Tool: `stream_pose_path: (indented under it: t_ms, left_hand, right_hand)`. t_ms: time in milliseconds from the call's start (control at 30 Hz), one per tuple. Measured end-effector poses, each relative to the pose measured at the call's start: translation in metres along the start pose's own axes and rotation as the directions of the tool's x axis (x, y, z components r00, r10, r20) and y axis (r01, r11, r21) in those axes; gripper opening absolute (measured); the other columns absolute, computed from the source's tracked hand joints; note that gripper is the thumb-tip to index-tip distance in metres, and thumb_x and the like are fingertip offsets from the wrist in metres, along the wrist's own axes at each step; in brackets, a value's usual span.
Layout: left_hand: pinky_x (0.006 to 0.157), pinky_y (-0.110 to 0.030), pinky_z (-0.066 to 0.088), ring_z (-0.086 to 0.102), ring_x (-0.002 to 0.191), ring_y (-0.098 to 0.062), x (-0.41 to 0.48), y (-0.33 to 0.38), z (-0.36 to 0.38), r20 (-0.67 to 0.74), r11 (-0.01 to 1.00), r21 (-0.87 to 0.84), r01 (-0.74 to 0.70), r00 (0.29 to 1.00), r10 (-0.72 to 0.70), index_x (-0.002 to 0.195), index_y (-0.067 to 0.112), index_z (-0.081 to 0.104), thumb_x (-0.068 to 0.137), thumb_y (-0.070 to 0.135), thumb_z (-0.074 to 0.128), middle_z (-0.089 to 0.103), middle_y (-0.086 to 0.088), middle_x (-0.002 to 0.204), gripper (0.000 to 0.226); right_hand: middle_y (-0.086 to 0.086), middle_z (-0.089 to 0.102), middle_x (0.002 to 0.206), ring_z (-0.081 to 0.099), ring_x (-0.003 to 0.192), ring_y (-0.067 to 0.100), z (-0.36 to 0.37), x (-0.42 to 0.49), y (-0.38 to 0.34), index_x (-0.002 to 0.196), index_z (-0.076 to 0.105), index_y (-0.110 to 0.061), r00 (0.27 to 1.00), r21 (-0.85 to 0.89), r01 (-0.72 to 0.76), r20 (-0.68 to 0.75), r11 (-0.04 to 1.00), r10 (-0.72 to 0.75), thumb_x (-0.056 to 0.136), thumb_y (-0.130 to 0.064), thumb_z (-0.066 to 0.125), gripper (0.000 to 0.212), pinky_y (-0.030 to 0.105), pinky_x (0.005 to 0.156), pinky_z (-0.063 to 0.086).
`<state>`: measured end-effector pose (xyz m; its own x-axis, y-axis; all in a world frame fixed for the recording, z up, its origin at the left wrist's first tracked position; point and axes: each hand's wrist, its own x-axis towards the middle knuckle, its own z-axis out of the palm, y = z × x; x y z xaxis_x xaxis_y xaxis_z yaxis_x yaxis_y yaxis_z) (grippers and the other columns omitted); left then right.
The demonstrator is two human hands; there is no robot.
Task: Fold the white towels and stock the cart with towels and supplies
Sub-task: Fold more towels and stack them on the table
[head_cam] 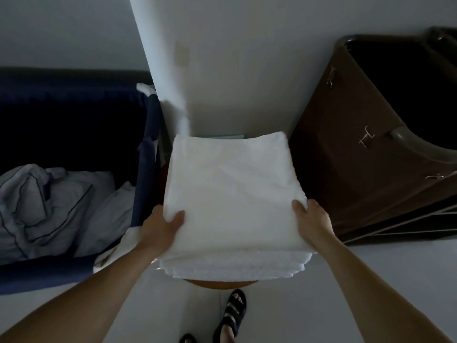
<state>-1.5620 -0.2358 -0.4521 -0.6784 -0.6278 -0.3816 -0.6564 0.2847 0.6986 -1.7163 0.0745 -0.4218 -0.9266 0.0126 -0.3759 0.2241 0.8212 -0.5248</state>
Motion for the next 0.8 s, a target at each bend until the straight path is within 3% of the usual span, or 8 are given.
stream_pose_path:
  t_ms: [100,267,333,400,467,533,633,800]
  left_hand:
    - [0.076,-0.034,0.04,0.053,0.091,-0.024,-0.006,-0.01,0.008,0.024,1.0,0.013,0.017,1.0,-0.017,0.113,0.013,0.042,0.091,0.048,0.063,0.056,-0.003,0.105,0.047]
    - [0.085,-0.039,0.043,0.054,0.106,-0.031,-0.01,-0.02,0.021,-0.003,0.999,0.005,0.043,0.999,-0.043,0.141,0.007,0.03,0.091,0.047,0.062,0.053,-0.014,0.131,0.072]
    - [0.099,-0.047,0.042,0.046,0.126,-0.037,-0.011,-0.016,0.022,-0.078,0.987,0.156,-0.04,0.996,0.053,0.151,0.012,0.018,0.09,0.052,0.06,0.038,-0.016,0.147,0.085]
    - [0.116,-0.048,0.027,0.022,0.146,-0.034,-0.018,-0.006,0.028,-0.075,0.892,0.4,-0.212,0.962,0.262,0.157,0.015,0.006,0.09,0.063,0.047,0.015,-0.014,0.161,0.091]
    - [0.123,-0.044,-0.001,-0.013,0.152,-0.027,-0.023,0.005,0.038,0.073,0.711,0.557,-0.428,0.879,0.472,0.157,0.02,-0.01,0.092,0.069,0.02,-0.015,-0.006,0.165,0.087]
    - [0.12,-0.043,-0.015,-0.03,0.147,-0.022,-0.021,0.01,0.05,0.206,0.589,0.597,-0.544,0.814,0.543,0.154,0.028,-0.018,0.093,0.069,0.006,-0.03,-0.001,0.161,0.078]
    - [0.117,-0.041,-0.022,-0.04,0.142,-0.021,-0.01,-0.01,0.055,0.31,0.568,0.637,-0.521,0.848,0.431,0.148,0.033,-0.032,0.085,0.074,-0.008,-0.039,0.0,0.157,0.078]
    - [0.118,-0.041,-0.021,-0.041,0.141,-0.02,-0.01,-0.032,0.056,0.358,0.57,0.646,-0.507,0.862,0.36,0.146,0.033,-0.033,0.084,0.074,-0.008,-0.044,0.002,0.153,0.078]
  right_hand:
    - [0.018,0.062,0.111,0.054,0.086,0.031,0.017,-0.008,0.019,0.102,0.046,-0.012,0.999,0.03,-0.031,0.009,0.999,0.031,0.102,-0.05,0.038,0.039,0.038,0.077,0.043]
    - [0.015,0.062,0.117,0.06,0.099,0.039,0.028,-0.013,0.024,0.111,0.045,-0.016,0.998,-0.053,-0.019,-0.063,0.998,0.016,0.101,-0.054,0.033,0.042,0.047,0.085,0.05]
    - [0.012,0.051,0.139,0.052,0.12,0.037,0.025,-0.012,0.019,0.136,0.04,-0.017,0.986,-0.179,0.037,-0.151,0.983,-0.064,0.1,-0.052,0.039,0.05,0.047,0.097,0.043]
    - [0.009,0.03,0.156,0.031,0.14,0.032,0.022,-0.017,0.005,0.153,0.023,-0.019,0.946,-0.349,0.141,-0.228,0.926,-0.23,0.098,-0.053,0.042,0.068,0.048,0.111,0.031]
    - [0.003,0.006,0.166,0.005,0.152,0.027,0.027,-0.024,-0.01,0.158,0.008,-0.027,0.894,-0.517,0.313,-0.123,0.797,-0.431,0.098,-0.06,0.031,0.073,0.047,0.12,0.014]
    - [-0.001,-0.014,0.166,-0.017,0.152,0.025,0.041,-0.027,-0.016,0.157,-0.005,-0.033,0.866,-0.586,0.433,0.062,0.685,-0.496,0.097,-0.067,0.015,0.072,0.049,0.122,-0.002]
    - [-0.002,-0.027,0.163,-0.031,0.147,0.023,0.067,-0.026,-0.002,0.155,-0.015,-0.036,0.895,-0.587,0.438,0.214,0.681,-0.391,0.089,-0.073,-0.001,0.077,0.053,0.121,-0.011]
    - [-0.002,-0.032,0.161,-0.034,0.146,0.023,0.082,-0.024,0.014,0.154,-0.021,-0.036,0.902,-0.626,0.424,0.231,0.654,-0.364,0.086,-0.074,-0.007,0.079,0.052,0.12,-0.017]
